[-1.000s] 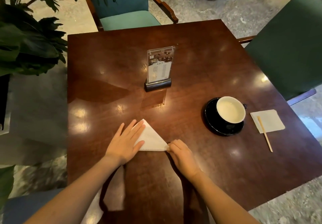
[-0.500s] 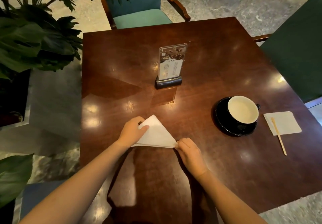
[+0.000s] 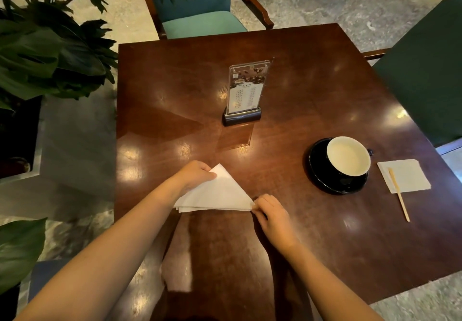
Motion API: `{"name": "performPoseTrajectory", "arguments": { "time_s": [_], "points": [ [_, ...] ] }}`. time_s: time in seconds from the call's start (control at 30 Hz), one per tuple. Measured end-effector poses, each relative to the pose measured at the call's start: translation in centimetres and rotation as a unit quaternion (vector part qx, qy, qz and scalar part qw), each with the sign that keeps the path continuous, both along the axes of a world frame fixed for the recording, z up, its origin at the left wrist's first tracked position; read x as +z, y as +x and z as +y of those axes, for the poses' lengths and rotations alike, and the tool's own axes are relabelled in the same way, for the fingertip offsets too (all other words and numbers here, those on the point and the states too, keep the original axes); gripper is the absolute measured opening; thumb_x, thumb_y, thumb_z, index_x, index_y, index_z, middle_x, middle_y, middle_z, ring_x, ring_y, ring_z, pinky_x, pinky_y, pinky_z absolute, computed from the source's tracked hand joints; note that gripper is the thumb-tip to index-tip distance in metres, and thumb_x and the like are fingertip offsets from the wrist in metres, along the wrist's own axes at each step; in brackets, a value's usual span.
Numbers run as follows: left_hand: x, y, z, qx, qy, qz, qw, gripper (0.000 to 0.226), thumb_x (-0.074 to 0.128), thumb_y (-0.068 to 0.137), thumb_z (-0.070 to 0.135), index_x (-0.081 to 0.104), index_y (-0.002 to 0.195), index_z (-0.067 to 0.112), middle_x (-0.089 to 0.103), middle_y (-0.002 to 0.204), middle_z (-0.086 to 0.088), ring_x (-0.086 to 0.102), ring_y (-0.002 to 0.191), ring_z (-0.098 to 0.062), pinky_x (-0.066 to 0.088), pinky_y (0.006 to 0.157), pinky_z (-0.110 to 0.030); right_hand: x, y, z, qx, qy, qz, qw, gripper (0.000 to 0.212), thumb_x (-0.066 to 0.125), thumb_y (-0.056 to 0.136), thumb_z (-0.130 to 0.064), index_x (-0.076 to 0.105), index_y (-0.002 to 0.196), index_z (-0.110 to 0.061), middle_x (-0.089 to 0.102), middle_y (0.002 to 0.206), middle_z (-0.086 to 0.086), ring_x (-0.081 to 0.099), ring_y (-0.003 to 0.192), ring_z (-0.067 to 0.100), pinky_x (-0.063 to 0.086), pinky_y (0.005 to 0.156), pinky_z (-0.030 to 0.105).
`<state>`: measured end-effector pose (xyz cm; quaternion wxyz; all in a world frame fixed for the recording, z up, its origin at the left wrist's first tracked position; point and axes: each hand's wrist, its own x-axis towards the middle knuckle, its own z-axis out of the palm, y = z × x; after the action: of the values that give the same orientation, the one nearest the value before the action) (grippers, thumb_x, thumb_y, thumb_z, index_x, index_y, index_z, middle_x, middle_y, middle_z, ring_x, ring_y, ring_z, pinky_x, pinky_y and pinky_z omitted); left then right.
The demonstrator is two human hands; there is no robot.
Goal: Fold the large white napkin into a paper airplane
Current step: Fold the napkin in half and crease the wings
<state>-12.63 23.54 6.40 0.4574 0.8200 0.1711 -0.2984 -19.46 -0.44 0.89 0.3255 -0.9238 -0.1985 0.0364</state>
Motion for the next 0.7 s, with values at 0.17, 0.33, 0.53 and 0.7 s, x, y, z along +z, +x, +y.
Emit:
{"name": "performPoseTrajectory", "arguments": {
  "time_s": [0.17,0.33,0.53,0.7],
  "points": [
    [0.36,0.54,0.3,-0.006,0.0,0.035,0.999,0.022,0.056,0.088,0.026,0.07,0.086,0.009,0.065,0.091,-0.006,0.061,0.084,-0.019,0.043,0.065,-0.028,0.18,0.21,-0.04,-0.009,0.016,0.015,1.0,0.013,0.061,0.085,-0.007,0.054,0.079,-0.015,0.053,0.083,-0.008,0.047,0.08,0.004,0.039,0.067,0.017],
    [-0.25,0.7,0.51,-0.029,0.041,0.061,0.997,0.035,0.053,0.089,0.038,0.066,0.085,0.006,0.06,0.087,-0.009,0.056,0.078,-0.022,0.038,0.067,-0.03,0.22,0.16,-0.03,-0.002,0.017,0.009,1.0,0.012,0.061,0.086,-0.008,0.054,0.079,-0.015,0.053,0.082,-0.006,0.05,0.079,0.008,0.043,0.068,0.022],
    [0.0,0.93,0.91,-0.007,-0.017,0.135,0.991,0.022,0.068,0.083,0.021,0.068,0.097,0.004,0.068,0.106,-0.011,0.061,0.103,-0.026,0.046,0.077,-0.032,0.34,0.17,-0.01,0.002,0.014,0.007,1.0,0.012,0.06,0.087,-0.008,0.054,0.078,-0.014,0.054,0.083,-0.004,0.05,0.08,0.01,0.046,0.068,0.025],
    [0.33,0.87,0.89,-0.021,-0.018,0.132,0.991,0.017,0.069,0.082,0.021,0.067,0.089,0.006,0.067,0.106,-0.012,0.061,0.103,-0.026,0.044,0.08,-0.033,0.32,0.16,0.01,0.004,0.004,0.004,1.0,0.011,0.059,0.087,-0.009,0.055,0.078,-0.012,0.055,0.083,-0.001,0.05,0.08,0.011,0.046,0.068,0.025]
  ]
}}
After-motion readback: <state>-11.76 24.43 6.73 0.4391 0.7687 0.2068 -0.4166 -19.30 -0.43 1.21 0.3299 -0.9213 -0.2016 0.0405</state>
